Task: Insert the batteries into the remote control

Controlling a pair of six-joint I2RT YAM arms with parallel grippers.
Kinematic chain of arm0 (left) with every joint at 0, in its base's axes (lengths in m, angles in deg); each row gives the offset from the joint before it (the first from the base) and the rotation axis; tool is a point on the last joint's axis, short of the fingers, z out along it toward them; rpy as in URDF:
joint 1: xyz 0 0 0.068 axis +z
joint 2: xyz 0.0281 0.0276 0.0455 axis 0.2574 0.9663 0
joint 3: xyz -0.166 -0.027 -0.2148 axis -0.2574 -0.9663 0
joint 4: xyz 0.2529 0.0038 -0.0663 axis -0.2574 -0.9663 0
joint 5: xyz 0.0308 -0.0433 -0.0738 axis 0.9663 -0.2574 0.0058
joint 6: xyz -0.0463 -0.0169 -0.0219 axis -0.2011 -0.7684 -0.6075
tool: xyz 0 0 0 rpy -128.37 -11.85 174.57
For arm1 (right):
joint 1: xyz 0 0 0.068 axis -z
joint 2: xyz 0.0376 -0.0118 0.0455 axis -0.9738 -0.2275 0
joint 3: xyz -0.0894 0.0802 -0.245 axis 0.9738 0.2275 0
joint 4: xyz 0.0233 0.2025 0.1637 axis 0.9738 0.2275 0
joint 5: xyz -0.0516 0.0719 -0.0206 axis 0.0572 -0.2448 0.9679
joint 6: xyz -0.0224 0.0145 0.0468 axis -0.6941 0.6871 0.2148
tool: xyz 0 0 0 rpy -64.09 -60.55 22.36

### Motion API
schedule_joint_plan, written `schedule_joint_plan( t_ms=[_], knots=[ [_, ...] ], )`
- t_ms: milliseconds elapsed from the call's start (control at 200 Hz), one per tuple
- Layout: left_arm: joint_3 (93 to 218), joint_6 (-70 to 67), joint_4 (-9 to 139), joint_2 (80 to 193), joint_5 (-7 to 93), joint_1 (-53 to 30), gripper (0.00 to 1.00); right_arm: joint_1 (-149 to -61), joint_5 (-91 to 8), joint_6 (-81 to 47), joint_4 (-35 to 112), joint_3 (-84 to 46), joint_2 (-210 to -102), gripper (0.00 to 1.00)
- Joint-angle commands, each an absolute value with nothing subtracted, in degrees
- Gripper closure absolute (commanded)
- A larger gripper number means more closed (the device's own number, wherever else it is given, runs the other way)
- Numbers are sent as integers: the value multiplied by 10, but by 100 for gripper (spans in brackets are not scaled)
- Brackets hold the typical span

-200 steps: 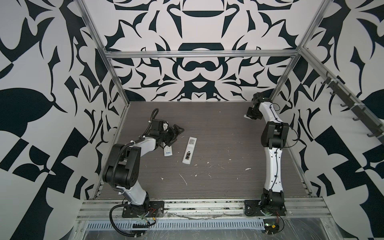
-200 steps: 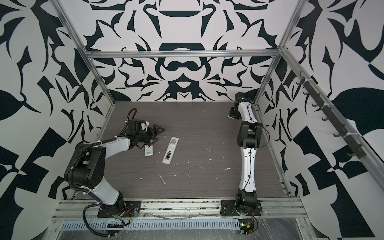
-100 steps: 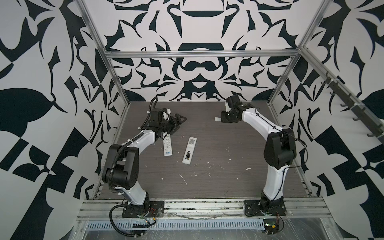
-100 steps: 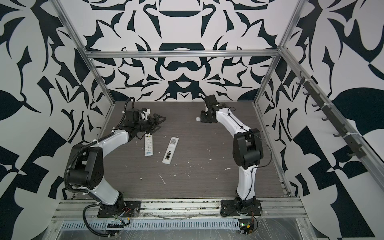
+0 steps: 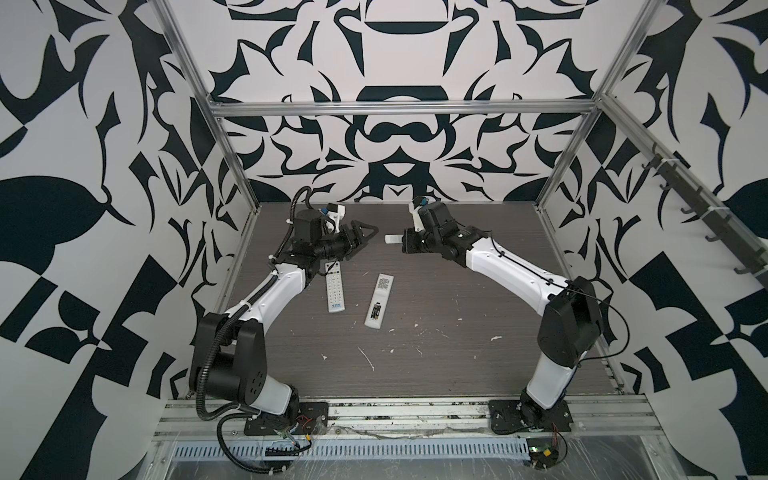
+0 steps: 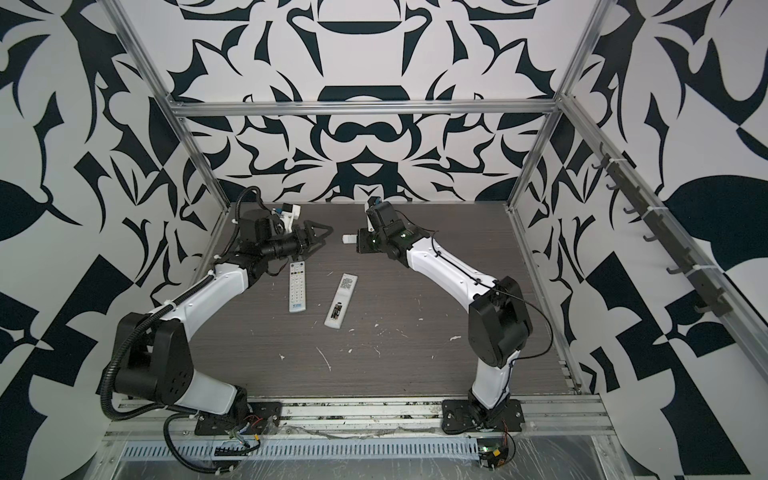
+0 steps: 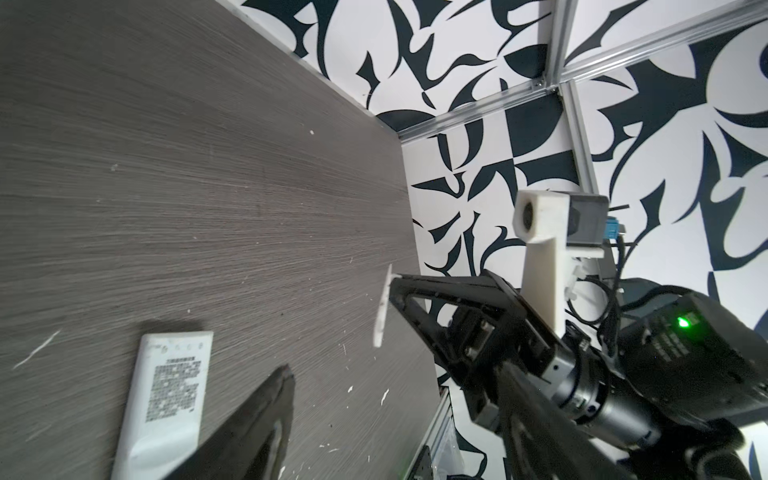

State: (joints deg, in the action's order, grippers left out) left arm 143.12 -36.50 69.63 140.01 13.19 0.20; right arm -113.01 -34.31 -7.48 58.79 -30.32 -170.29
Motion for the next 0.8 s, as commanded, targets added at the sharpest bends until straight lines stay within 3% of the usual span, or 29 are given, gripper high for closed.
schedule_joint_plan(
  t_ms=[0, 380, 795],
  knots=[
    [1425, -364, 703, 1392, 128, -1, 27, -1144, -326, -60, 556, -309, -1690, 100],
    [1440, -330, 663, 1398, 142, -6, 56, -1164, -331, -59, 567, -344, -1715, 100],
    [1433, -297, 628, 1391, 177, -16, 69, -1169, -340, -66, 571, -347, -1714, 100]
  ],
)
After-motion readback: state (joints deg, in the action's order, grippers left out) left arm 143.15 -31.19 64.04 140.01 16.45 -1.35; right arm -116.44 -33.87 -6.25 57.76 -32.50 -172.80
